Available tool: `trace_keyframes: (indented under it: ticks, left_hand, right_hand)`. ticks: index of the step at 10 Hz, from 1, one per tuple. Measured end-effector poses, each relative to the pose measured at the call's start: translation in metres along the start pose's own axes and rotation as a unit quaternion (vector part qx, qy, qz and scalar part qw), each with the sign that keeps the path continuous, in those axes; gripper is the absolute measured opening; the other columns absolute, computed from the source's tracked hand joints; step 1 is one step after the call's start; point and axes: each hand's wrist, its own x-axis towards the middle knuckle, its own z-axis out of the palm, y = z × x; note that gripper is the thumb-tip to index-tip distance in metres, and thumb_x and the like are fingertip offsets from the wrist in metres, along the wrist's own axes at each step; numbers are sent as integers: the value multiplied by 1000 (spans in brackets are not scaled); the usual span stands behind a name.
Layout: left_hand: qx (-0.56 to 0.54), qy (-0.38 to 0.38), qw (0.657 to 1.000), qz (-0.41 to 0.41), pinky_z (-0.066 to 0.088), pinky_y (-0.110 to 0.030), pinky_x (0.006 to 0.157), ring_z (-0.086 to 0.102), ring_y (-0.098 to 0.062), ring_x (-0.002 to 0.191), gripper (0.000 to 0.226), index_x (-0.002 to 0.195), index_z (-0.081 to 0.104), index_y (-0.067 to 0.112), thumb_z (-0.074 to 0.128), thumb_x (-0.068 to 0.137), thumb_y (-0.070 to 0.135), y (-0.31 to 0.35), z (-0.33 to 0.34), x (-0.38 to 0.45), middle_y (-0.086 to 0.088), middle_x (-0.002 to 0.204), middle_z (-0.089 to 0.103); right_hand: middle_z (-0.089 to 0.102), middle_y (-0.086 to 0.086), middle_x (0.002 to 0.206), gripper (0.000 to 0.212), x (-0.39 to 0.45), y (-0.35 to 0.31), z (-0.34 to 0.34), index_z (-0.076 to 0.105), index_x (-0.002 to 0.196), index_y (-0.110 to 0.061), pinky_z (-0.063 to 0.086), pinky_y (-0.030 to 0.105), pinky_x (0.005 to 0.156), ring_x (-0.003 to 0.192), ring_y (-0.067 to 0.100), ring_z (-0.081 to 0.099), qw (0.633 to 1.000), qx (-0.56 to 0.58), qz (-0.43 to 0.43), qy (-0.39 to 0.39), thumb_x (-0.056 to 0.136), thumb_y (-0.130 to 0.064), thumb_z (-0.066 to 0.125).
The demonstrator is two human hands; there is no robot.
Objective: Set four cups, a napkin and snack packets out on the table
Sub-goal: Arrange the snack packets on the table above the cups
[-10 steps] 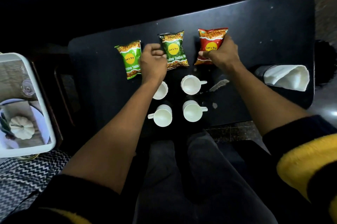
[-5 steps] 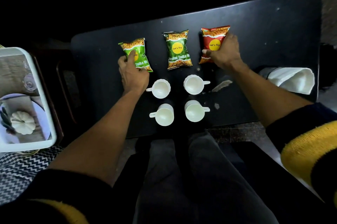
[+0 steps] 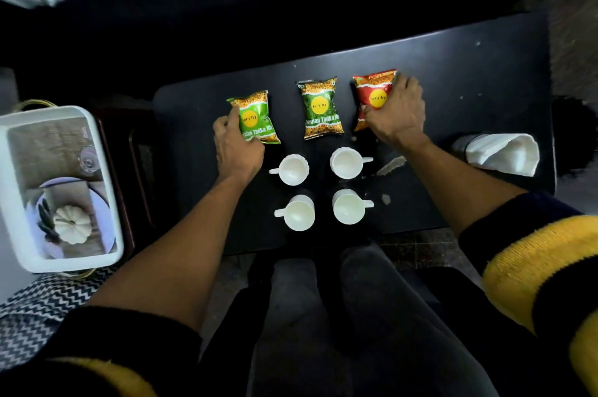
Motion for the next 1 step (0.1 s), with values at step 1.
trace_keyframes:
  ticks: [1]
  left_hand:
    - [24, 17, 999, 21, 36, -42, 114, 41, -27, 137, 75, 157, 27, 19, 63, 91, 17, 16, -26, -12, -8, 149, 35]
  right_hand:
    - [46, 17, 136, 77, -12, -12, -21, 36, 141, -6, 42, 47, 104, 125, 35, 47, 999, 0, -52, 4, 81, -42, 68]
